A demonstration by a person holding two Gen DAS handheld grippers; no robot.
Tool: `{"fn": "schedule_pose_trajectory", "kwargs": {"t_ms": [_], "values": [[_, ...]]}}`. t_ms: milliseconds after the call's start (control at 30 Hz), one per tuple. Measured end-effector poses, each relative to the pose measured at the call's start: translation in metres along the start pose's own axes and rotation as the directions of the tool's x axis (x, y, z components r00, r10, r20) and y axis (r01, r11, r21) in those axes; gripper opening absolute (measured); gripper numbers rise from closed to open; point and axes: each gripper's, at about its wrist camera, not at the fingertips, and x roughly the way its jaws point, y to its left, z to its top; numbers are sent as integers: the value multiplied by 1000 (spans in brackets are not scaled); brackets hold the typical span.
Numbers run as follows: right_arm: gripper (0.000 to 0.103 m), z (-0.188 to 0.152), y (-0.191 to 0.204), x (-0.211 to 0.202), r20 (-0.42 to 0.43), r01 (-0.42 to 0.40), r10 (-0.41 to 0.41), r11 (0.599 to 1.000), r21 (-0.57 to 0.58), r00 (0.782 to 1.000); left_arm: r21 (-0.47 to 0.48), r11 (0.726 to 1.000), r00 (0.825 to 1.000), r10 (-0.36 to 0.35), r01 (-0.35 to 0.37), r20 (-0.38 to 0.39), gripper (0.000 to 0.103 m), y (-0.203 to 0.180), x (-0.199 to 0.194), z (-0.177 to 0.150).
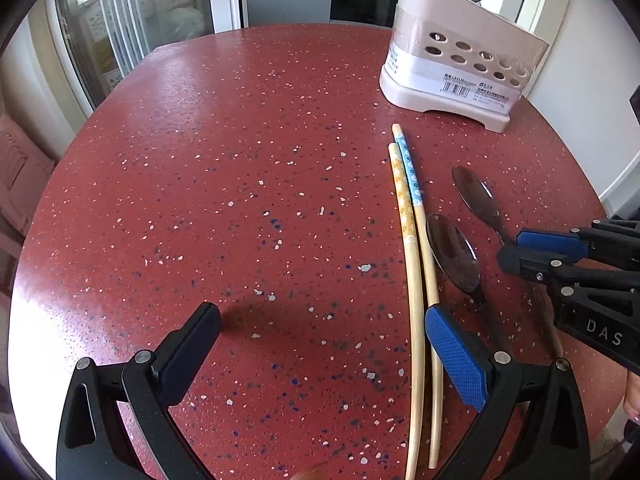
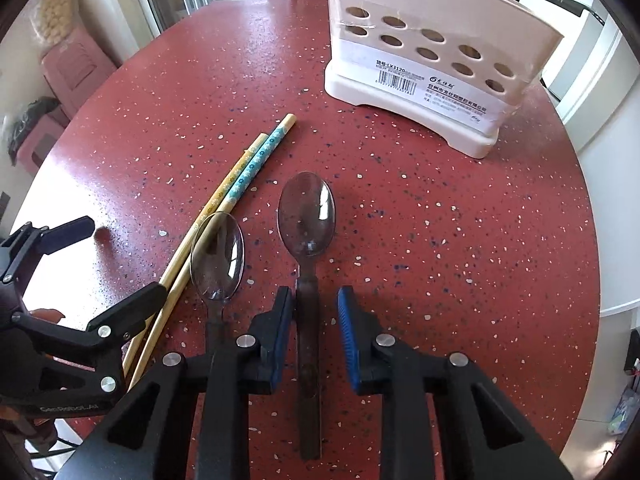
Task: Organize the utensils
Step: 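Grasp a yellow chopstick with the left tool while the right tool holds the spoon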
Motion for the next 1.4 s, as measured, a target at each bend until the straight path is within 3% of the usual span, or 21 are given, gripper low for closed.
{"fn": "schedule_pose_trajectory", "kwargs": {"t_ms": [600,667,700,900,1133,1200,1267,1400], "values": [[26,-3,-8,-2,-33,-12,11,1000,-16,999,55,998,998,41,-39,-39,103,-4,20,33],[20,-2,-9,-2,-38,-11,10,1000,-21,999,66,997,998,41,-37,-51,103,-7,21,35],[13,-1,-10,-3,-39,-20,19,1000,-22,999,73,997,998,37,-32,-59,103,-8,22,38],[13,-1,-29,-6,-28,-120,120,992,27,992,133,991,994,-7,21,-106,103,-17,25,55],[13,-9,-47,-19,18,-189,189,980,61,982,216,973,979,-31,75,-199,82,-33,27,70],[13,-11,-54,-24,35,-205,203,977,65,979,238,968,979,-39,86,-199,54,-38,24,71],[13,-13,-61,-27,46,-215,212,974,74,976,251,964,980,-41,90,-193,37,-44,22,69],[13,-18,-72,-33,71,-233,227,969,85,971,260,965,991,-8,43,-136,37,-47,17,62]]}}
